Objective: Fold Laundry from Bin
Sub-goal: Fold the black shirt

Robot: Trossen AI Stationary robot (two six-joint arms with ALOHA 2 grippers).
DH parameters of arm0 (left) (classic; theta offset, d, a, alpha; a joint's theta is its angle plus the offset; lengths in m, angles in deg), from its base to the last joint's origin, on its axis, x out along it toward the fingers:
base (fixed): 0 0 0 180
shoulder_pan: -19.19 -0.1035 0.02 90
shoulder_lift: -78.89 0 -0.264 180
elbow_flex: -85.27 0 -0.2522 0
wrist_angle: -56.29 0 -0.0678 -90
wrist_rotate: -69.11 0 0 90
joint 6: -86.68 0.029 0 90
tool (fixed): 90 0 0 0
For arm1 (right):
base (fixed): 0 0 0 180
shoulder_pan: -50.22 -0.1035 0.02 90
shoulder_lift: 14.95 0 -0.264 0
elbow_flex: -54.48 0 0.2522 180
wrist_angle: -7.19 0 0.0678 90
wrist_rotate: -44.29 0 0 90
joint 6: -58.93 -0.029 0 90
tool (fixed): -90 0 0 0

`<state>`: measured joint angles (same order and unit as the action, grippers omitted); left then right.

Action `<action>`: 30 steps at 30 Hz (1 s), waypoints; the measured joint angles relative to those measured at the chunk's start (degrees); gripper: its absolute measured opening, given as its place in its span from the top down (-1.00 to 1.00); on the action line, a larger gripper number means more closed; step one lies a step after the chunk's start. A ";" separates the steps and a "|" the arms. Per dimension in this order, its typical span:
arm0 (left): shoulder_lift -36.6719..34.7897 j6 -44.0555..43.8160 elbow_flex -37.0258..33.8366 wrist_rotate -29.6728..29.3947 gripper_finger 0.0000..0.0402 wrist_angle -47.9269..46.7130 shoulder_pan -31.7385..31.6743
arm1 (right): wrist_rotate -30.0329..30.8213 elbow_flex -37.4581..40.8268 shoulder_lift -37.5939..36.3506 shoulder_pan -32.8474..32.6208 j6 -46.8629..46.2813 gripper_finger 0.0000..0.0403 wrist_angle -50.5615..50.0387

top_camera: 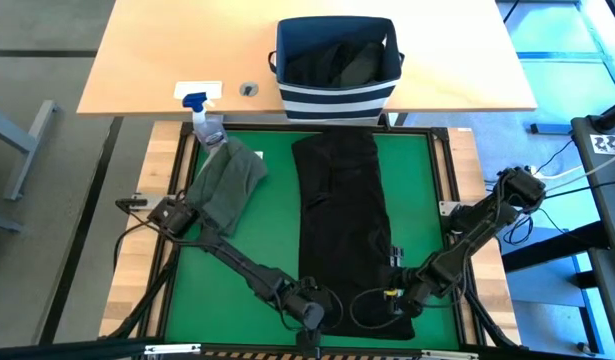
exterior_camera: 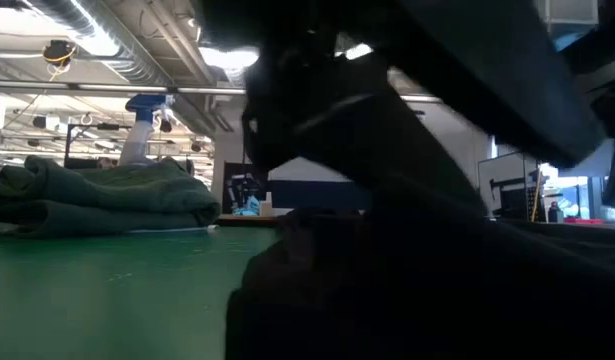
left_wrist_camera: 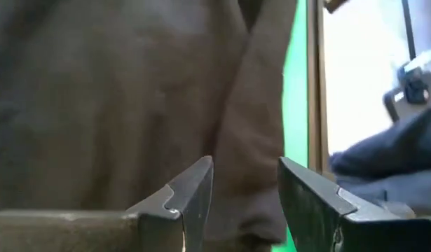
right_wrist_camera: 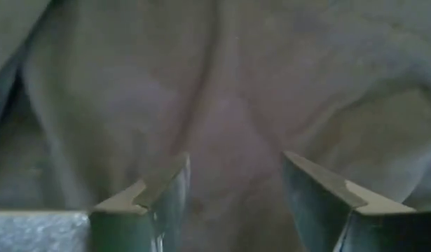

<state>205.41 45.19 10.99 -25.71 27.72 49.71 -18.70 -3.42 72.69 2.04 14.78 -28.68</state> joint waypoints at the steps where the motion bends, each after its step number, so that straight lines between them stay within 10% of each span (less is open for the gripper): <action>1: 0.02 0.55 0.00 0.39 0.22 -0.20 0.11 | 0.00 0.00 0.00 0.64 1.01 -0.10 0.00; 25: -0.43 -4.85 -0.07 20.72 0.22 1.47 0.13 | -0.66 -0.02 0.07 6.97 5.69 -0.10 -0.64; 30: -1.56 -4.65 0.15 11.83 0.22 2.13 -0.97 | -0.66 -0.02 0.07 6.97 5.68 -0.10 -0.44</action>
<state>203.85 40.55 11.14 -13.88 29.85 48.74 -19.36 -3.44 72.75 9.01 20.47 -29.12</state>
